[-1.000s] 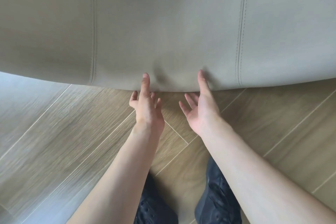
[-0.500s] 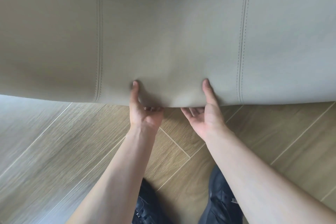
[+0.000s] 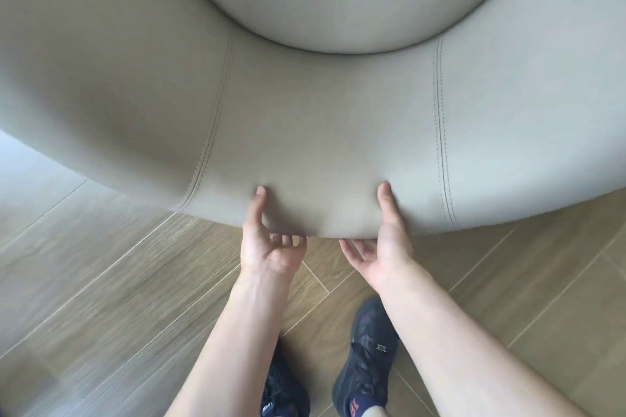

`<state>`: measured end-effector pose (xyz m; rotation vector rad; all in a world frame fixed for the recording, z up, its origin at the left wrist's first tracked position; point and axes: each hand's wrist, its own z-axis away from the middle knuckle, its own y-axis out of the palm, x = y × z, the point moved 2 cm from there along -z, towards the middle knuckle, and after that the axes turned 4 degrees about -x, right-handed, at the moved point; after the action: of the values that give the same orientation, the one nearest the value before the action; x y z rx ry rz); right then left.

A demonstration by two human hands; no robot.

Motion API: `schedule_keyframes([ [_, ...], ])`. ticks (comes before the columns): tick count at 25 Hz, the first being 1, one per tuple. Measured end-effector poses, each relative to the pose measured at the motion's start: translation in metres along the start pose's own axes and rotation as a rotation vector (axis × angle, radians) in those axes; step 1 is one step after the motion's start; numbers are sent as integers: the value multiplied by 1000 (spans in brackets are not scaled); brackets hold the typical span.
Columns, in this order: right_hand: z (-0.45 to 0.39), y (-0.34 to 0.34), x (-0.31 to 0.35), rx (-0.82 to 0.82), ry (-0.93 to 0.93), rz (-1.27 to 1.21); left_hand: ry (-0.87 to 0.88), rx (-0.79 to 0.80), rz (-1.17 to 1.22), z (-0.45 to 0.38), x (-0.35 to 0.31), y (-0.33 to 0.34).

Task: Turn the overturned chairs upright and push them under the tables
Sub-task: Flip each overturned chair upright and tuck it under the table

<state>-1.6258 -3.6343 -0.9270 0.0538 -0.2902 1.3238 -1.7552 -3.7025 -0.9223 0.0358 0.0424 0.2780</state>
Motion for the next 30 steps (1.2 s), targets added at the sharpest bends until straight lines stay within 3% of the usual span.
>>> schedule_keyframes([
  [6,121,24,73,-49,45,78,48,-5,39,130,-3,49],
  [10,183,52,131,-43,47,95,191,13,-124,187,-15,91],
  [12,205,63,155,-71,63,125,529,-30,-330,209,-15,103],
  [13,215,69,166,-85,71,147,828,14,-502,224,-14,108],
  [15,235,78,187,-111,58,165,1518,244,-936,250,-12,121],
  [17,252,85,206,-140,54,154,1879,361,-1512,256,-18,139],
  [19,266,91,223,-133,53,182,2006,246,-1994,256,-32,159],
  [20,272,93,230,-125,49,196,2073,199,-2090,257,-39,169],
  [23,286,104,252,-89,60,213,2201,117,-2177,266,-58,205],
  [30,312,124,302,-24,-10,275,2282,0,-2366,300,-74,275],
])
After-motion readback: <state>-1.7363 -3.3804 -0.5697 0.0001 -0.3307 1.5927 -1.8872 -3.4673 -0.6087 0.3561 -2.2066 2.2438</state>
